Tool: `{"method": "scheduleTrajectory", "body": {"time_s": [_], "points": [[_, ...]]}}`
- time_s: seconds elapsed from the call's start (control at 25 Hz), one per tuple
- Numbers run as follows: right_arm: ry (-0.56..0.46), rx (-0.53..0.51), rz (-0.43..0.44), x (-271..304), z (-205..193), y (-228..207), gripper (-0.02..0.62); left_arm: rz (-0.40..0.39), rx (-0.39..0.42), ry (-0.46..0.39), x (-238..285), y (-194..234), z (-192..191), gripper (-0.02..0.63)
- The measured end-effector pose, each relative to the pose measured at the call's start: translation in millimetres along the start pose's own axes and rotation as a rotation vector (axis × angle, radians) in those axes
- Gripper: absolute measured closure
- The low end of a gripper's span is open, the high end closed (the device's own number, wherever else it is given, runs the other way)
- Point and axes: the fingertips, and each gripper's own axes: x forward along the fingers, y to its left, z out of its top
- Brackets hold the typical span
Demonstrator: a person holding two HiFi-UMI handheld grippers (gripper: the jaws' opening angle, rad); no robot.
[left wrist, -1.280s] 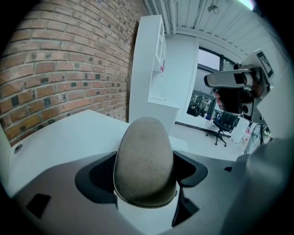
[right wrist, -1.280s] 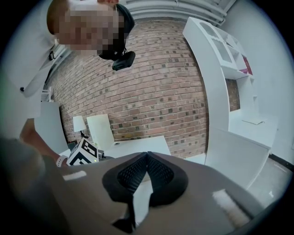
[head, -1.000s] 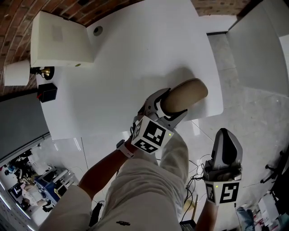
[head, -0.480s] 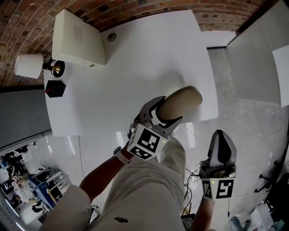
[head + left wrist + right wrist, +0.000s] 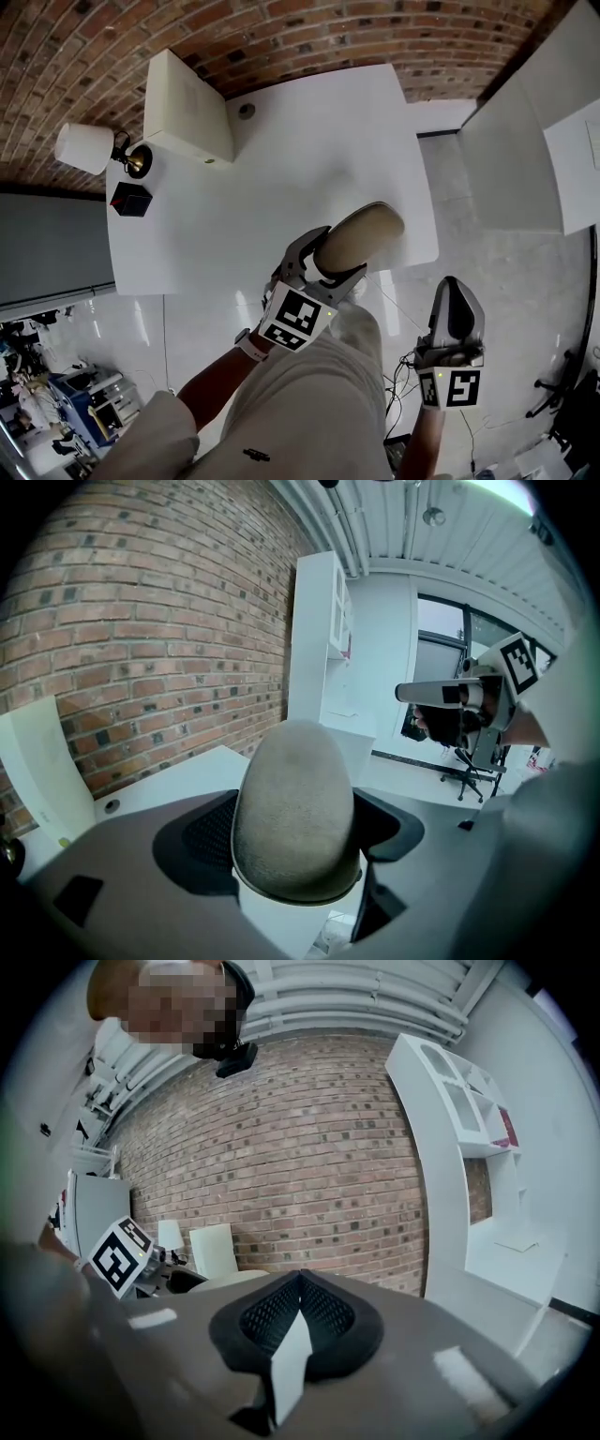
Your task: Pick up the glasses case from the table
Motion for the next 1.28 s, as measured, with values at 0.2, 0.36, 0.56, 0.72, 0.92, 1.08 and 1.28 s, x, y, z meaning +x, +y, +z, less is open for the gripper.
{"method": "scheduleTrajectory", "body": {"time_s": [0.2,0.36,0.56,0.72,0.92,1.08,1.28], "points": [[-0.019,-0.046,-0.003,-11,14,1,0.584,0.008,-0.004,-0.025,-22,-5,14,0.238],[-0.046,-0.064,0.017,-12,30,7,0.584,0.028,-0.016,-0.032,-36,-6,23,0.238],[-0.018,-0.081,0.011,-30,32,10,0.584,0.022,-0.008,-0.063,-54,-15,35,0.238],[-0.041,-0.074,0.024,-38,46,20,0.584,0.019,0.001,-0.082,-68,-20,45,0.238],[-0.066,-0.084,0.019,-54,57,26,0.584,0.017,0.014,-0.112,-81,-28,57,0.238],[-0.078,-0.112,0.006,-62,60,25,0.584,0.020,0.010,-0.131,-88,-30,61,0.238],[-0.084,-0.157,0.013,-73,61,27,0.584,0.028,-0.013,-0.147,-92,-35,63,0.238]]}}
